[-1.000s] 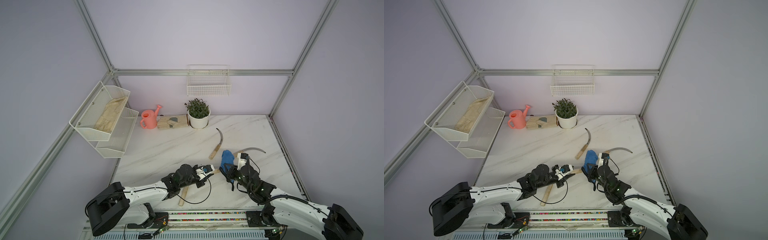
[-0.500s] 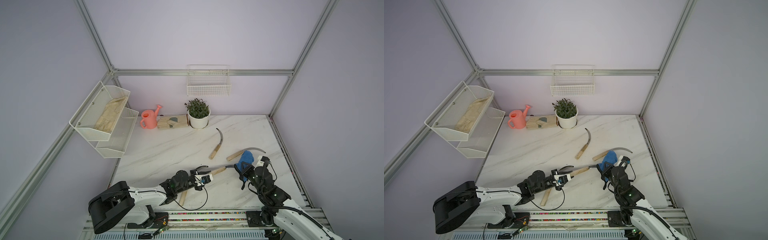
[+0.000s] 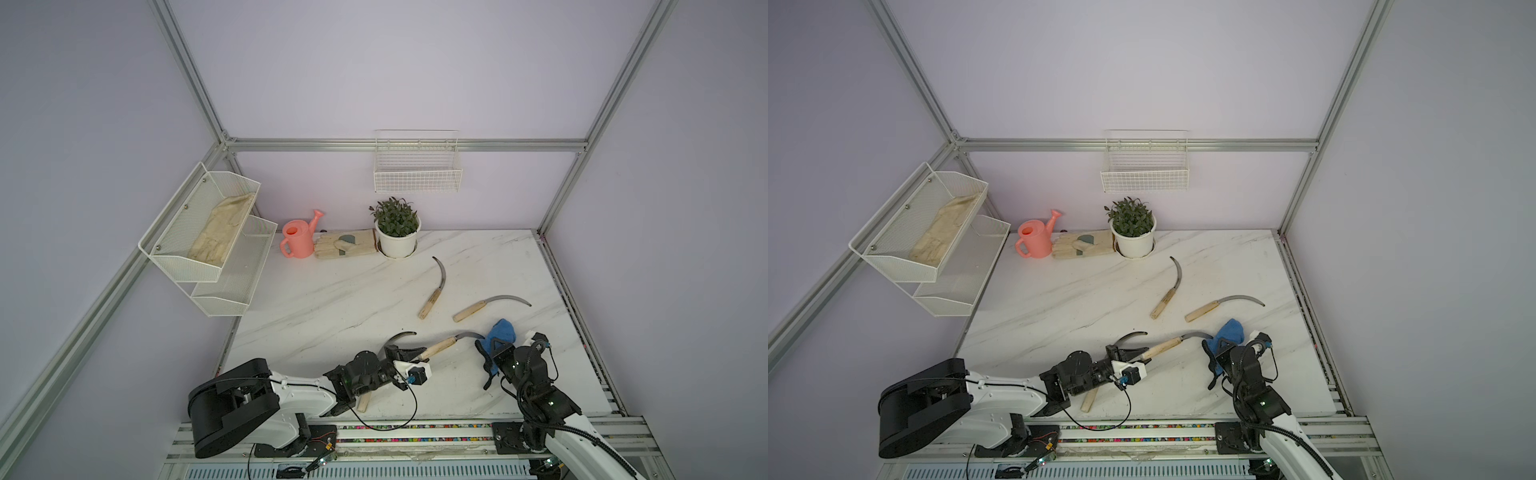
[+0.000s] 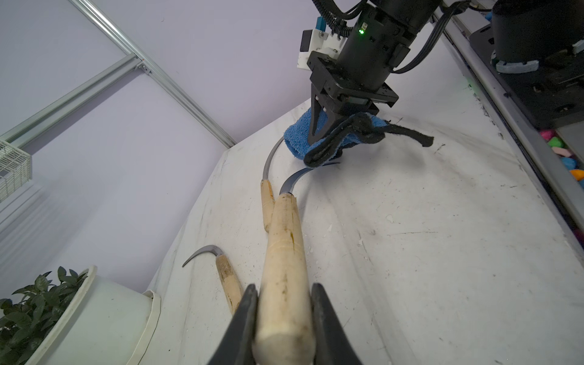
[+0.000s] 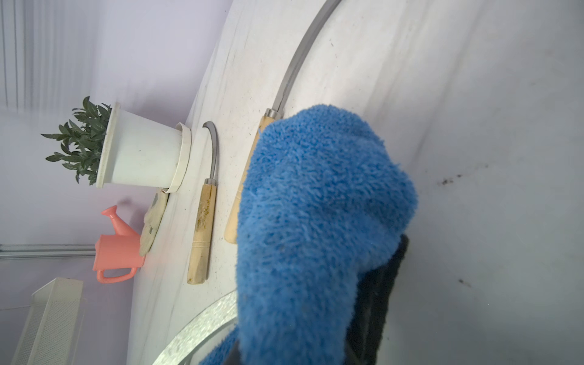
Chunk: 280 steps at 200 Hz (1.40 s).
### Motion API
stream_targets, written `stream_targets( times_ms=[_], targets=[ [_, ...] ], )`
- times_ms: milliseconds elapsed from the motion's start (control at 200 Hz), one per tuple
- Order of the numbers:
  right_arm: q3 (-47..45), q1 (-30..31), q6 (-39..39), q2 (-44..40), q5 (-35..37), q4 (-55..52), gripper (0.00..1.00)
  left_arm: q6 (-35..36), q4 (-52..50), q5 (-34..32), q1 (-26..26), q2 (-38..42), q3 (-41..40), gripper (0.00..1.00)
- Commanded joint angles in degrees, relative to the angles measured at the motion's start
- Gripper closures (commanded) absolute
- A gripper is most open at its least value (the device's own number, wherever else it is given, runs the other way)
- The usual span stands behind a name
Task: Wipe small sickles with rags
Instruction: Wipe the small sickle.
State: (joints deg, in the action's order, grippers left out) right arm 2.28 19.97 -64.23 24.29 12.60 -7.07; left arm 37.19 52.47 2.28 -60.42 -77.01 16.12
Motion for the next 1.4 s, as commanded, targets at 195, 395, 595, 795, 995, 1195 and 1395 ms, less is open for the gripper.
stream_targets(
  times_ms=[195,395,595,795,995,1195,1395],
  targets=[
    [-1.34,-0.24,-0.54,5.45,-2.18,7.34,1.00,1.40,4.93,3.43,-0.40,0.96,-1.97,1.00],
    [0.53,-0.20,3.00,13.65,-6.26,16.95,1.00,1.83,5.31,3.76,-0.46,0.02,-1.80,1.00],
    [4.79,-0.18,7.08,25.21,-17.60,29.66,1.00,2.34,5.94,4.04,-0.73,-0.40,-1.90,1.00],
    [8.79,5.84,10.61,31.69,-18.86,34.41,1.00,2.84,6.24,3.79,-0.84,-1.01,-1.79,1.00],
    [8.81,9.92,11.56,23.21,-11.03,26.70,1.00,3.06,6.59,3.20,-0.83,-1.47,-1.71,1.00],
    [10.68,10.54,13.91,20.79,-19.43,27.64,1.00,3.10,6.59,4.00,-0.92,-1.82,-1.62,1.00],
    [12.88,12.69,14.71,26.25,-16.35,25.66,1.00,3.15,6.92,3.75,-1.01,-1.56,-1.86,1.00]
  ],
)
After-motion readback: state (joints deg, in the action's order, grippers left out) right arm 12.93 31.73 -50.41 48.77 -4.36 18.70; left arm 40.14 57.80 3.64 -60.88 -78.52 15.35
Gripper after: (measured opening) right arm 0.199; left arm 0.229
